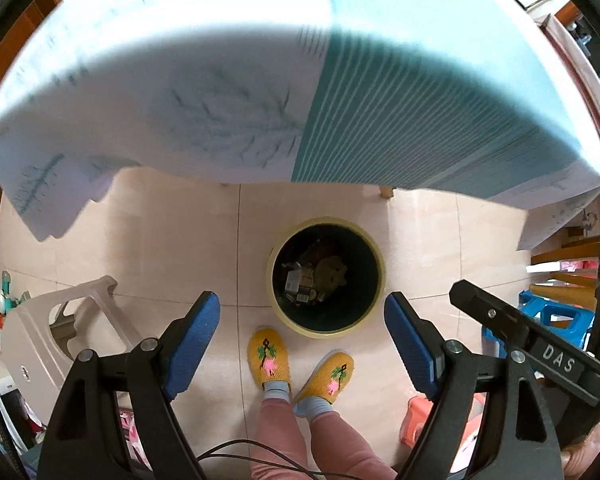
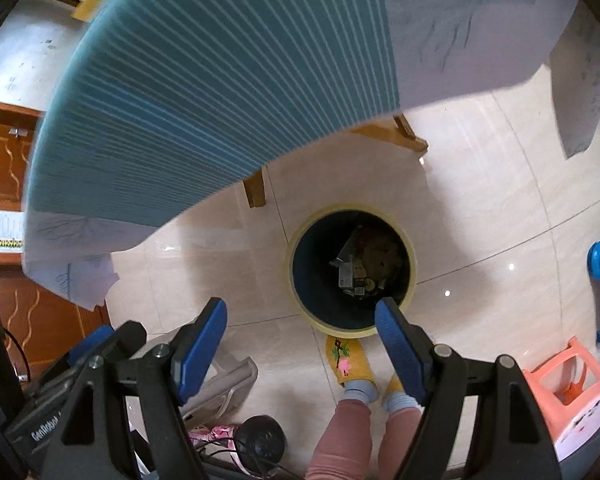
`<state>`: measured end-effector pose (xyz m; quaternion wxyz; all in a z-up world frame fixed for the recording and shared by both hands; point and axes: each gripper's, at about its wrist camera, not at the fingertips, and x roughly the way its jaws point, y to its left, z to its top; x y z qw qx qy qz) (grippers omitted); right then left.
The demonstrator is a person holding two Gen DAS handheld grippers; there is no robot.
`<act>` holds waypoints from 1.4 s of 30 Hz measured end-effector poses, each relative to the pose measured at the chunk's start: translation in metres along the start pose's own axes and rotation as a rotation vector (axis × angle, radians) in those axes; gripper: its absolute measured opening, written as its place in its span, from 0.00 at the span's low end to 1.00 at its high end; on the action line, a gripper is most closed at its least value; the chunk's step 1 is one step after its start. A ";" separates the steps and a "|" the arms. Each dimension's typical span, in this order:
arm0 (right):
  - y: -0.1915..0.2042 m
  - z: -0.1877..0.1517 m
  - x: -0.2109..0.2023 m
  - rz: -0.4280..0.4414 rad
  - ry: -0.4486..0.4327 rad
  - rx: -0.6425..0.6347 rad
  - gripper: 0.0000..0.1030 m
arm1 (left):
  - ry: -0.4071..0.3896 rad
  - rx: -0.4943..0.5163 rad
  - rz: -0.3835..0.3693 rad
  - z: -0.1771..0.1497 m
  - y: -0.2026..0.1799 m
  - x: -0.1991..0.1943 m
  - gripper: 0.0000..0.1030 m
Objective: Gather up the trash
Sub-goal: 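Move both tools back over the table toward the remaining trash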
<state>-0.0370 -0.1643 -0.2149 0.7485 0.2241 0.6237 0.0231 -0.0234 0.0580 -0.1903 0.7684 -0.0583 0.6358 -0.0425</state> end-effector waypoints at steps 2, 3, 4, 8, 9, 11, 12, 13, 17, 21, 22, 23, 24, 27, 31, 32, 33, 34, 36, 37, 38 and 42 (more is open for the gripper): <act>0.006 -0.002 -0.019 0.001 -0.015 -0.028 0.75 | -0.011 0.015 0.005 -0.001 -0.003 -0.017 0.80; 0.009 -0.003 -0.027 -0.002 -0.022 -0.043 0.75 | -0.017 0.022 0.008 -0.001 -0.004 -0.024 0.80; 0.013 -0.005 -0.037 -0.007 -0.030 -0.061 0.75 | -0.026 0.029 0.010 -0.002 -0.006 -0.033 0.80; 0.025 -0.011 -0.072 -0.014 -0.062 -0.119 0.75 | -0.066 0.040 0.013 -0.004 -0.007 -0.072 0.80; 0.027 -0.013 -0.081 -0.012 -0.070 -0.132 0.75 | -0.073 0.039 0.015 -0.004 -0.008 -0.080 0.80; 0.033 -0.017 -0.098 -0.008 -0.088 -0.161 0.75 | -0.090 0.036 0.017 -0.003 -0.010 -0.098 0.80; 0.036 -0.018 -0.105 -0.007 -0.096 -0.172 0.75 | -0.100 0.035 0.019 -0.004 -0.010 -0.108 0.80; 0.038 -0.020 -0.112 -0.004 -0.104 -0.183 0.75 | -0.110 0.035 0.021 -0.004 -0.011 -0.117 0.80; 0.046 -0.017 -0.139 0.012 -0.144 -0.215 0.75 | -0.146 0.039 0.023 -0.003 -0.014 -0.150 0.80; 0.050 -0.015 -0.170 0.038 -0.206 -0.237 0.75 | -0.195 0.030 0.018 0.002 -0.017 -0.184 0.80; 0.052 -0.014 -0.178 0.042 -0.225 -0.244 0.75 | -0.209 0.025 0.015 0.004 -0.018 -0.194 0.80; 0.053 -0.013 -0.183 0.045 -0.240 -0.251 0.75 | -0.222 0.018 0.016 0.006 -0.018 -0.202 0.80; 0.055 -0.012 -0.192 0.052 -0.262 -0.263 0.75 | -0.234 0.008 0.021 0.008 -0.017 -0.211 0.80; 0.062 -0.008 -0.212 0.067 -0.313 -0.299 0.75 | -0.270 -0.014 0.017 0.013 -0.016 -0.231 0.80; 0.073 -0.004 -0.237 0.087 -0.368 -0.349 0.75 | -0.299 -0.030 -0.004 0.020 -0.017 -0.252 0.80; 0.076 -0.003 -0.243 0.091 -0.387 -0.365 0.75 | -0.304 -0.032 -0.011 0.021 -0.018 -0.256 0.80; 0.078 -0.001 -0.249 0.094 -0.399 -0.376 0.75 | -0.311 -0.035 -0.015 0.022 -0.018 -0.260 0.80; 0.080 0.001 -0.254 0.098 -0.412 -0.390 0.75 | -0.317 -0.037 -0.015 0.023 -0.018 -0.261 0.80; 0.083 0.006 -0.263 0.101 -0.434 -0.407 0.75 | -0.328 -0.040 -0.012 0.025 -0.020 -0.268 0.80; 0.084 0.008 -0.267 0.106 -0.444 -0.412 0.75 | -0.331 -0.040 -0.012 0.026 -0.021 -0.270 0.80; 0.086 0.010 -0.273 0.115 -0.458 -0.418 0.75 | -0.335 -0.039 -0.014 0.027 -0.022 -0.273 0.80; 0.091 0.016 -0.286 0.138 -0.498 -0.434 0.75 | -0.347 -0.018 0.005 0.033 -0.020 -0.278 0.80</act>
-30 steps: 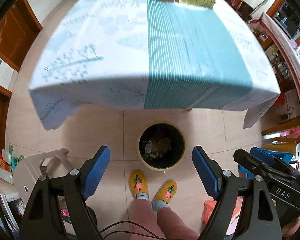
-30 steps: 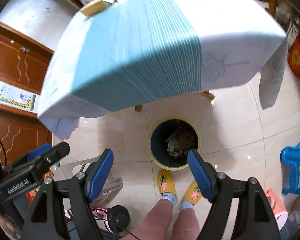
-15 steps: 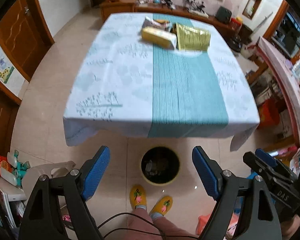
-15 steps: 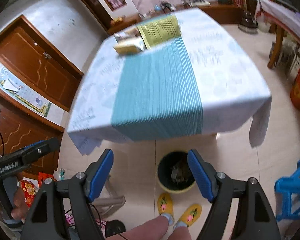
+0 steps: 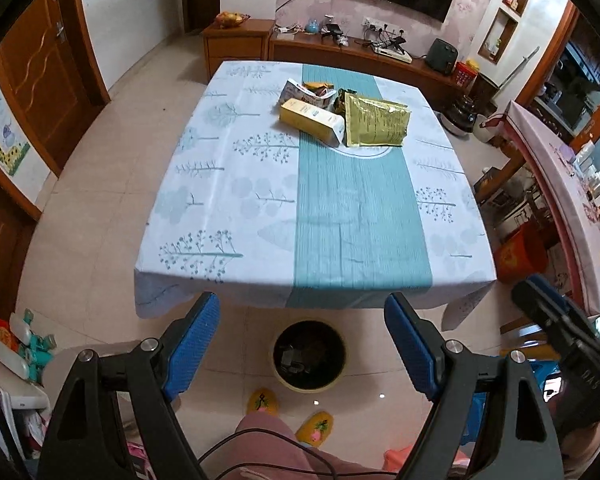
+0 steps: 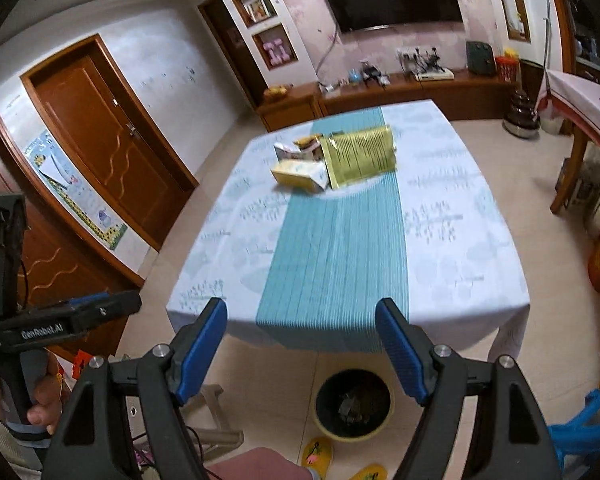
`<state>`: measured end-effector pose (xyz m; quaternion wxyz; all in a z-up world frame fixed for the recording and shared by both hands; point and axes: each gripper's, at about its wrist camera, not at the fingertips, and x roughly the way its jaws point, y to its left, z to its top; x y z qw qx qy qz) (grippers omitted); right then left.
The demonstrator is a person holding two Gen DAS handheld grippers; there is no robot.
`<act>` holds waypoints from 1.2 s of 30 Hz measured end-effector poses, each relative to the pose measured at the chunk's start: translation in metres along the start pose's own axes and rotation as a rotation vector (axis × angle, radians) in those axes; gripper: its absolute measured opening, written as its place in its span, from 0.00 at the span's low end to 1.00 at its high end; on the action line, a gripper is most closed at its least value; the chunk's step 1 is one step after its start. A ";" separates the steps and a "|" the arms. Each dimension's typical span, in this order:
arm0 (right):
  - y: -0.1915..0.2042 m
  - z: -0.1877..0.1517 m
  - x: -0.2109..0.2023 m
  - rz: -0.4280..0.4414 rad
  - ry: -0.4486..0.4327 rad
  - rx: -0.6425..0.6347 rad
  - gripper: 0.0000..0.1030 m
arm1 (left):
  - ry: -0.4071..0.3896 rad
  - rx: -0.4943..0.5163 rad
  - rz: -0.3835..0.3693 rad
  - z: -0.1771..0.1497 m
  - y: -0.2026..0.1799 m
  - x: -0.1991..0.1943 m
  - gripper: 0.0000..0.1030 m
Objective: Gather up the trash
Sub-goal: 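Move both tools back over the table toward the remaining trash, then grasp the white-and-red carton with the right tool while the left tool grasps the cream Atomy toothpaste box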
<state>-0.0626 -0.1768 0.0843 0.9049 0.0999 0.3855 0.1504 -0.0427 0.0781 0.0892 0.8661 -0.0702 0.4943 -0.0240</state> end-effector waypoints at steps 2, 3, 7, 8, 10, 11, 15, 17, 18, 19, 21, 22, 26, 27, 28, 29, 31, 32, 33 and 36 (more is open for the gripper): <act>0.001 0.006 0.002 0.006 -0.007 0.000 0.75 | -0.003 0.009 0.013 0.005 0.003 0.002 0.78; 0.002 0.008 0.003 0.011 -0.007 0.003 0.75 | -0.004 0.013 0.019 0.010 0.006 0.005 0.78; 0.005 0.021 0.018 0.022 0.000 0.008 0.62 | -0.008 0.019 0.025 0.033 0.017 0.019 0.78; 0.006 0.025 0.022 0.023 0.005 0.008 0.61 | -0.008 0.022 0.020 0.042 0.021 0.025 0.78; 0.009 0.034 0.036 0.012 0.015 0.010 0.59 | -0.005 0.033 0.006 0.061 0.029 0.037 0.78; 0.010 0.042 0.046 0.007 0.022 0.013 0.59 | -0.002 0.040 -0.002 0.070 0.032 0.043 0.78; 0.018 0.072 0.085 0.003 0.040 0.034 0.53 | 0.029 0.104 -0.047 0.131 0.050 0.078 0.78; 0.023 0.092 0.108 -0.018 0.041 0.053 0.50 | 0.043 0.154 -0.052 0.167 0.058 0.096 0.78; 0.025 0.106 0.122 -0.028 0.043 0.071 0.49 | 0.046 0.180 -0.051 0.188 0.063 0.104 0.78; 0.027 0.117 0.132 -0.035 0.044 0.087 0.48 | 0.048 0.204 -0.048 0.210 0.069 0.113 0.78; 0.030 0.145 0.159 -0.045 0.049 0.135 0.48 | 0.057 0.238 -0.049 0.247 0.076 0.129 0.78; 0.032 0.159 0.172 -0.048 0.054 0.163 0.47 | 0.062 0.257 -0.059 0.268 0.080 0.139 0.78; 0.030 0.201 0.220 -0.067 0.055 0.244 0.40 | 0.086 0.330 -0.083 0.337 0.082 0.184 0.78; 0.027 0.212 0.235 -0.080 0.057 0.268 0.37 | 0.093 0.344 -0.091 0.349 0.081 0.195 0.78; 0.024 0.219 0.247 -0.090 0.062 0.287 0.33 | 0.100 0.362 -0.102 0.361 0.078 0.207 0.78; 0.019 0.227 0.261 -0.099 0.070 0.315 0.32 | 0.110 0.382 -0.109 0.373 0.073 0.219 0.78; 0.012 0.238 0.282 -0.107 0.078 0.354 0.31 | 0.129 0.429 -0.136 0.394 0.061 0.243 0.78; 0.008 0.244 0.294 -0.114 0.083 0.375 0.31 | 0.139 0.449 -0.144 0.401 0.053 0.254 0.78; 0.004 0.248 0.303 -0.120 0.088 0.390 0.31 | 0.150 0.467 -0.148 0.410 0.045 0.267 0.78; -0.005 0.256 0.325 -0.125 0.098 0.444 0.31 | 0.192 0.495 -0.175 0.427 0.023 0.303 0.78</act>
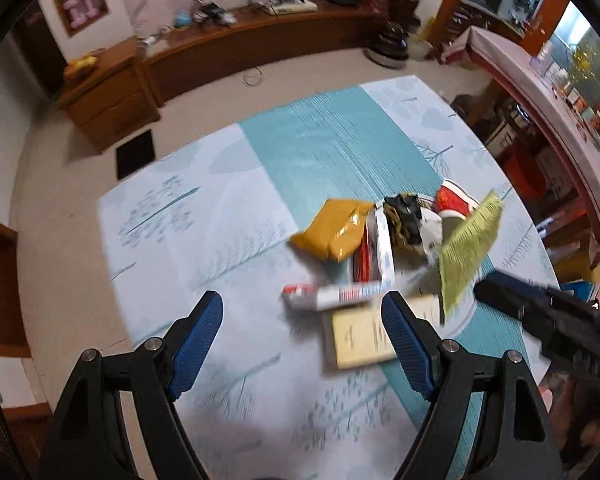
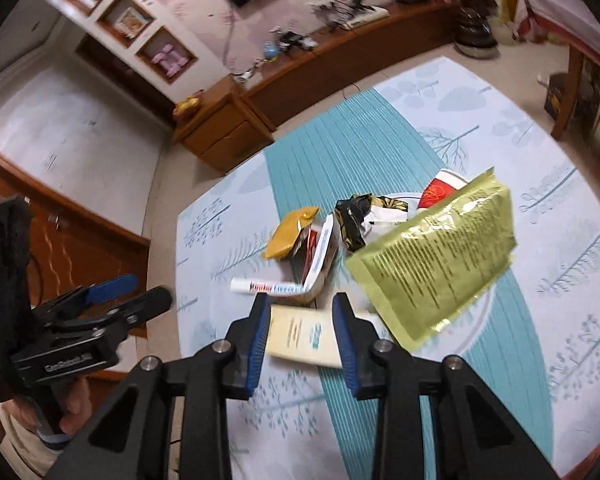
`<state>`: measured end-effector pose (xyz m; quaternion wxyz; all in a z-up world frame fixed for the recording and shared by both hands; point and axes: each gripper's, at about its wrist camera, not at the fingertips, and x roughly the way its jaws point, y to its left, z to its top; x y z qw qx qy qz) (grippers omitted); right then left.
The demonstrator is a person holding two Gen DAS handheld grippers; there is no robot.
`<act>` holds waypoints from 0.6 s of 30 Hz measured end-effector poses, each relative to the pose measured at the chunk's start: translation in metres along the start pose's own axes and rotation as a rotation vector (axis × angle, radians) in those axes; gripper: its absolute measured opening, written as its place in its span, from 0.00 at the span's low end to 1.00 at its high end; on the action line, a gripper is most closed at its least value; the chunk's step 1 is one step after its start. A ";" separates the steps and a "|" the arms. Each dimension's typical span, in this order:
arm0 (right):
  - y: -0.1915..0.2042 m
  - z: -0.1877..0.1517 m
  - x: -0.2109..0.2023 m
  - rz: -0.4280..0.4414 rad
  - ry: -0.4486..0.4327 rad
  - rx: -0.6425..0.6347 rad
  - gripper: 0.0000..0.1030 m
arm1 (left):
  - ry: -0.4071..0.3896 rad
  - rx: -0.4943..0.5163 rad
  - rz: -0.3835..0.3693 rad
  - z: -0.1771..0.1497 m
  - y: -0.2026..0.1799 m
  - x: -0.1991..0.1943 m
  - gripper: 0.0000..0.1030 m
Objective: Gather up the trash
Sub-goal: 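Grasp the white-and-red carton with the right tool while the left tool grasps the cream Atomy toothpaste box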
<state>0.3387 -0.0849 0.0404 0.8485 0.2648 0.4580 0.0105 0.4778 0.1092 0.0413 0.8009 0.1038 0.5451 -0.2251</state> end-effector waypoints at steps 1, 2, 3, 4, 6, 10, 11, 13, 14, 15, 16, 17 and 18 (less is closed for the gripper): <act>-0.001 0.002 0.005 0.000 0.003 0.014 0.31 | 0.017 0.005 -0.018 0.008 -0.001 0.012 0.78; -0.003 0.003 0.011 -0.001 0.008 0.029 0.31 | 0.046 0.014 -0.038 0.018 -0.002 0.027 0.78; -0.003 0.005 0.017 -0.004 0.012 0.035 0.31 | 0.069 0.015 -0.044 0.022 -0.003 0.039 0.78; -0.004 0.007 0.021 -0.008 0.017 0.041 0.31 | 0.097 0.017 -0.054 0.029 -0.004 0.053 0.78; -0.006 0.007 0.030 -0.012 0.030 0.059 0.31 | 0.135 0.022 -0.067 0.036 -0.006 0.074 0.78; -0.010 0.008 0.043 -0.009 0.046 0.090 0.31 | 0.178 0.041 -0.094 0.045 -0.008 0.107 0.78; -0.011 0.008 0.045 -0.009 0.048 0.096 0.31 | 0.193 0.040 -0.098 0.046 -0.008 0.115 0.78; -0.013 0.007 0.052 -0.004 0.058 0.115 0.31 | 0.233 0.029 -0.112 0.050 -0.005 0.133 0.78; -0.015 0.006 0.056 -0.002 0.065 0.127 0.31 | 0.244 0.022 -0.118 0.050 -0.004 0.139 0.73; -0.016 0.005 0.059 0.001 0.071 0.136 0.31 | 0.257 0.012 -0.128 0.052 -0.002 0.146 0.68; -0.016 0.005 0.062 0.006 0.076 0.145 0.31 | 0.272 0.001 -0.136 0.053 -0.001 0.153 0.57; -0.017 0.005 0.065 0.010 0.081 0.153 0.31 | 0.289 -0.012 -0.147 0.053 0.001 0.159 0.45; -0.017 0.005 0.068 0.012 0.084 0.159 0.31 | 0.305 -0.033 -0.162 0.053 0.005 0.166 0.39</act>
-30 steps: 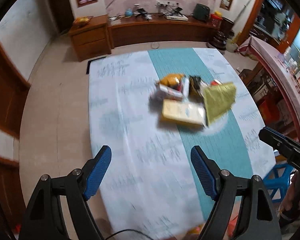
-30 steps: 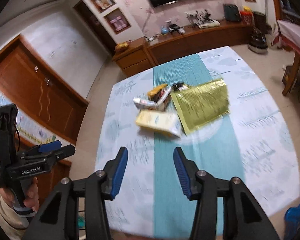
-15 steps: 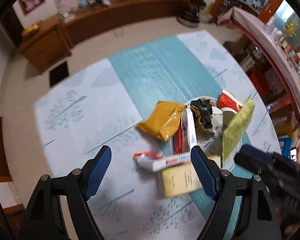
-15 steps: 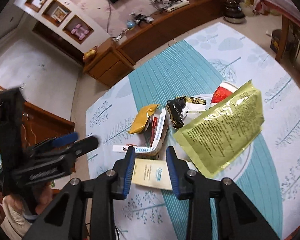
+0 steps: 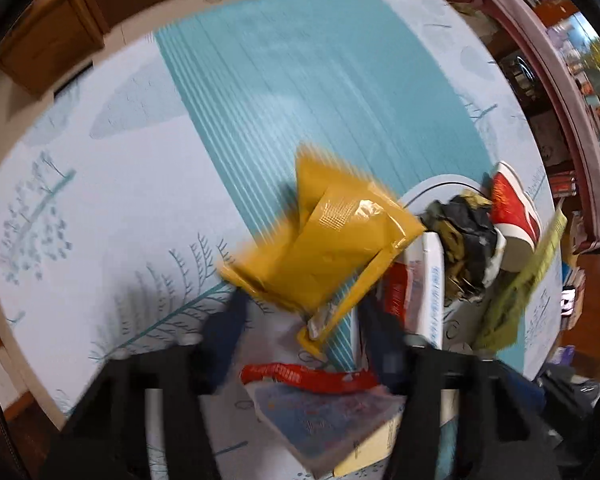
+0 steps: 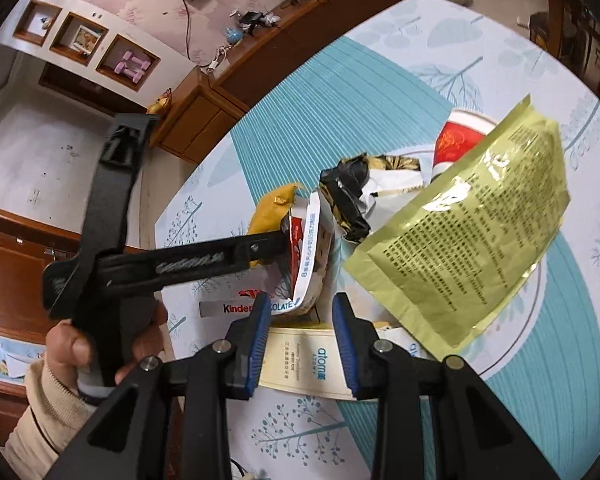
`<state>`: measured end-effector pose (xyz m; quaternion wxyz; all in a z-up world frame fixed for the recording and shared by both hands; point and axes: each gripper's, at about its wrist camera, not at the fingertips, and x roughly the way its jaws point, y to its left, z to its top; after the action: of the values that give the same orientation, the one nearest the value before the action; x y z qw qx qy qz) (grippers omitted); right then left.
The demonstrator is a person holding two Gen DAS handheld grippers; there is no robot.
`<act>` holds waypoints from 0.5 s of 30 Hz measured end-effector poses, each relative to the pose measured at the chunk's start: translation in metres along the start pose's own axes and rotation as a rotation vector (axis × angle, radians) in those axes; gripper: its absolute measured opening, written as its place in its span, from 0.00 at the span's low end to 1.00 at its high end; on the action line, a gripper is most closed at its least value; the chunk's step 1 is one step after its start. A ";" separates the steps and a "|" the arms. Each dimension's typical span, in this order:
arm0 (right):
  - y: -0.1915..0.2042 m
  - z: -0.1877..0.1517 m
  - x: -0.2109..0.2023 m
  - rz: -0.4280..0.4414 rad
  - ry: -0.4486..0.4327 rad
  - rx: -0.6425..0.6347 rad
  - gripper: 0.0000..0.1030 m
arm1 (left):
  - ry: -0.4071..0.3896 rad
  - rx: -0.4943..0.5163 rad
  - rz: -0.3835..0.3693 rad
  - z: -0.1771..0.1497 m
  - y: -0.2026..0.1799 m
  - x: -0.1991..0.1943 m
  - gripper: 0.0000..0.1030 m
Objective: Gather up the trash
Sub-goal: 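Grasp the white-and-red carton with the right tool while the left tool grasps the cream Atomy toothpaste box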
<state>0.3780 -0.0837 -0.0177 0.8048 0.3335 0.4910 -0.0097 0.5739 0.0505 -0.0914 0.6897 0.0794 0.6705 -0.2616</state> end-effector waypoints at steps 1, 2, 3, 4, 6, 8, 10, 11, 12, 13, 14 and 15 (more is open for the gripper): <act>0.000 0.000 0.002 0.000 0.002 0.003 0.31 | 0.004 -0.014 -0.014 0.001 0.004 0.003 0.32; 0.000 0.001 0.005 -0.001 0.005 0.008 0.31 | -0.026 -0.016 -0.031 0.001 0.006 0.001 0.24; 0.000 0.002 0.008 -0.001 0.011 0.017 0.31 | -0.028 -0.010 -0.039 0.001 0.007 0.002 0.16; 0.000 0.003 0.011 0.000 0.017 0.028 0.31 | -0.023 -0.008 -0.038 0.001 0.009 0.004 0.05; 0.000 0.005 0.019 0.007 0.037 0.061 0.31 | -0.031 -0.009 -0.030 -0.004 0.014 0.007 0.04; -0.001 0.007 0.026 0.003 0.052 0.085 0.31 | -0.046 -0.005 -0.026 -0.010 0.018 0.005 0.04; -0.002 0.010 0.034 -0.016 0.065 0.102 0.31 | -0.051 -0.008 -0.031 -0.019 0.024 0.003 0.04; -0.001 0.011 0.037 -0.022 0.067 0.107 0.31 | -0.053 -0.011 -0.038 -0.023 0.026 0.002 0.04; 0.000 0.012 0.040 -0.027 0.070 0.110 0.31 | -0.059 -0.016 -0.042 -0.029 0.029 0.001 0.04; 0.001 0.013 0.044 -0.035 0.073 0.110 0.31 | -0.064 -0.019 -0.041 -0.034 0.031 -0.001 0.04; 0.002 0.015 0.048 -0.043 0.077 0.109 0.31 | -0.067 -0.020 -0.041 -0.037 0.031 -0.002 0.04; 0.005 0.016 0.053 -0.053 0.080 0.102 0.31 | -0.071 -0.025 -0.043 -0.043 0.032 -0.004 0.04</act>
<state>0.4198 -0.0725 -0.0527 0.7658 0.3611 0.5305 -0.0428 0.5512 0.0987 -0.0986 0.7080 0.0471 0.6505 -0.2708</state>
